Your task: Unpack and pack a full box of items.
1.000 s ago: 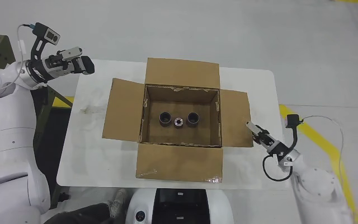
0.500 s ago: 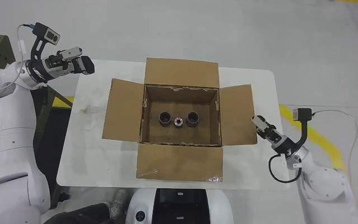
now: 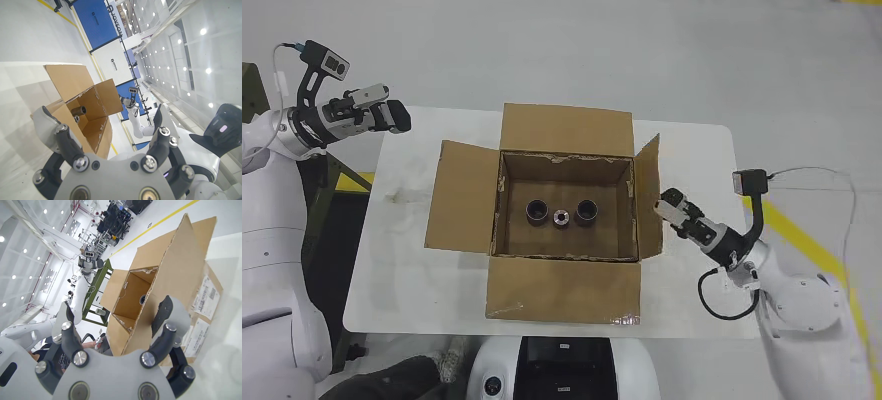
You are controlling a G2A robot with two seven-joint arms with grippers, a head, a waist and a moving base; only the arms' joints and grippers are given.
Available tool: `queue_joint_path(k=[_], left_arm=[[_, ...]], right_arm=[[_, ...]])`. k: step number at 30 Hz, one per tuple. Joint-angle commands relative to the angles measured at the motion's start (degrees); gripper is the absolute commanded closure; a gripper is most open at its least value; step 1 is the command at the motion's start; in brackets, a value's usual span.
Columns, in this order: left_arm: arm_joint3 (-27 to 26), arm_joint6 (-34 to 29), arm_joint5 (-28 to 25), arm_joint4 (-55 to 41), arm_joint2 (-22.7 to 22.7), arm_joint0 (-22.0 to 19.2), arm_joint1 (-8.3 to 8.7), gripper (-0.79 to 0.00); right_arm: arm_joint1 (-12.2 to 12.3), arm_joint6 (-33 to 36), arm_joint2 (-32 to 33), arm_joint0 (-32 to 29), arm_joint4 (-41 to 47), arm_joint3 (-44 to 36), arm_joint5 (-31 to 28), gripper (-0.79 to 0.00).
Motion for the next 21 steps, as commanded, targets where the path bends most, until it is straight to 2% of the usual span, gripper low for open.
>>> queue_joint_path(k=[1,21], left_arm=[[0.00,0.00,0.00,0.00,0.00,0.00,0.00,-0.785],[0.00,0.00,0.00,0.00,0.00,0.00,0.00,-0.785]], right_arm=[[-0.03,0.21,-1.82,1.12,-0.83,0.09,0.52,-0.785],[-0.52,2.99,-17.41,9.54,-8.75,4.87,5.57,-0.785]])
